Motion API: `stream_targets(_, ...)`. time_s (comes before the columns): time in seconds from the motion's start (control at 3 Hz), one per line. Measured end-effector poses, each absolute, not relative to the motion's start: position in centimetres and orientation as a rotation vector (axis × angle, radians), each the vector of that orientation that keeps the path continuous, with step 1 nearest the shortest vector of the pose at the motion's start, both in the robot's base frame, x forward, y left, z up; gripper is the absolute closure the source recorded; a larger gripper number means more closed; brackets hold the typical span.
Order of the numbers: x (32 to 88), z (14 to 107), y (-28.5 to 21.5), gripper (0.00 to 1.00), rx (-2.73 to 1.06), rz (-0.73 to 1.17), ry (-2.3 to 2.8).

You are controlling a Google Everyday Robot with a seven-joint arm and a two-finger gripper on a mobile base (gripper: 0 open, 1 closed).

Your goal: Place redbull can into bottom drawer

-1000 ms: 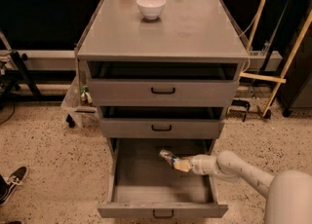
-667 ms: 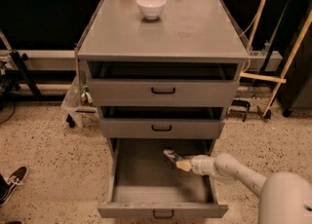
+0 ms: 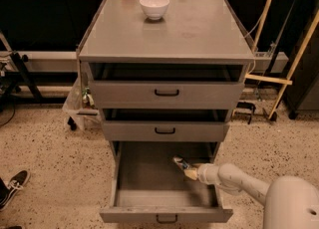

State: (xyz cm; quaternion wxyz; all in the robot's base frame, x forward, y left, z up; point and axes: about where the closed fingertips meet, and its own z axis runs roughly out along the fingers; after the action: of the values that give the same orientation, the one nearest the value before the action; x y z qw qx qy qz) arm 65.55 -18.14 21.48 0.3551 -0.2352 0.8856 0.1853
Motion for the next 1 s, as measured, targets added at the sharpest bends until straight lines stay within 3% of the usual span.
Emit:
stream_targets(0.67,64.5,12.4,-16.1,1.0,-0.674,0.553,2.352)
stream_targets(1.0,64.3,11.3,-16.3,0.81,-0.659,0.55,2.359)
